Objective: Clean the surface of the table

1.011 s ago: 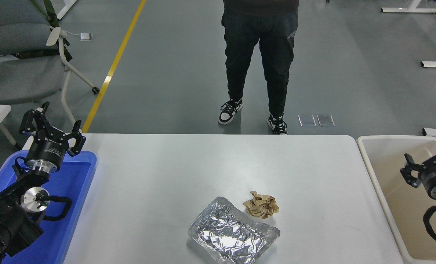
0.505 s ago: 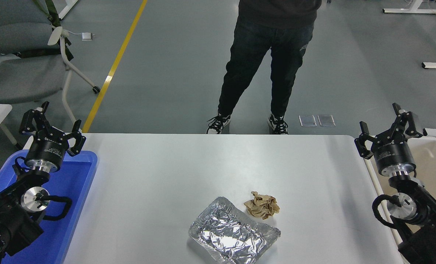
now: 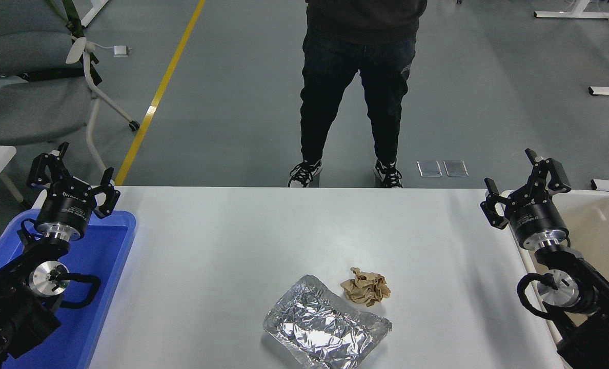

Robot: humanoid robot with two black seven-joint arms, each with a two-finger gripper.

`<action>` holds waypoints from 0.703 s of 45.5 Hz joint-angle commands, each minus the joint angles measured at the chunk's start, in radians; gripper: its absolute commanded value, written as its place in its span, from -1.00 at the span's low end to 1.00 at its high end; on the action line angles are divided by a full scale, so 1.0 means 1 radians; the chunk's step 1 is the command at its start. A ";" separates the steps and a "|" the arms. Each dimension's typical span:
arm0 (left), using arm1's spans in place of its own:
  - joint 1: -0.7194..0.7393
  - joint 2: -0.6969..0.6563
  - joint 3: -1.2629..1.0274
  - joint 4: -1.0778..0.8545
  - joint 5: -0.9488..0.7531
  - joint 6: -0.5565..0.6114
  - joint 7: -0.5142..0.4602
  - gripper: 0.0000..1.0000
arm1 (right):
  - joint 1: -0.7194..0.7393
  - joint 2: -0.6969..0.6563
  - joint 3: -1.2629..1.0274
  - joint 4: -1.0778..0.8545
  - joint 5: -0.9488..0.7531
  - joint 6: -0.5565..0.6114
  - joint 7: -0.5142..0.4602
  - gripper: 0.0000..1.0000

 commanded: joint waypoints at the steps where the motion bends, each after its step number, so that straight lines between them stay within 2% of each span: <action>1: 0.000 0.000 0.000 0.001 0.000 -0.001 0.000 1.00 | -0.025 -0.124 -0.087 0.198 0.011 -0.008 -0.065 1.00; 9: 0.000 0.000 0.000 0.001 0.000 -0.001 0.000 1.00 | 0.008 -0.256 -0.225 0.367 -0.024 -0.108 -0.156 1.00; 17: 0.000 0.000 0.000 -0.001 0.000 -0.001 0.000 1.00 | 0.083 -0.397 -0.352 0.562 -0.081 -0.108 -0.195 1.00; 24: 0.000 0.000 0.000 0.001 0.000 -0.001 0.000 1.00 | 0.143 -0.464 -0.403 0.700 -0.257 -0.114 -0.228 1.00; 27: -0.001 0.000 0.000 0.001 0.000 -0.001 0.000 1.00 | 0.143 -0.472 -0.409 0.740 -0.354 -0.108 -0.292 1.00; 32: 0.000 0.000 0.000 0.001 0.000 -0.001 0.000 1.00 | 0.149 -0.457 -0.412 0.781 -0.443 -0.100 -0.470 1.00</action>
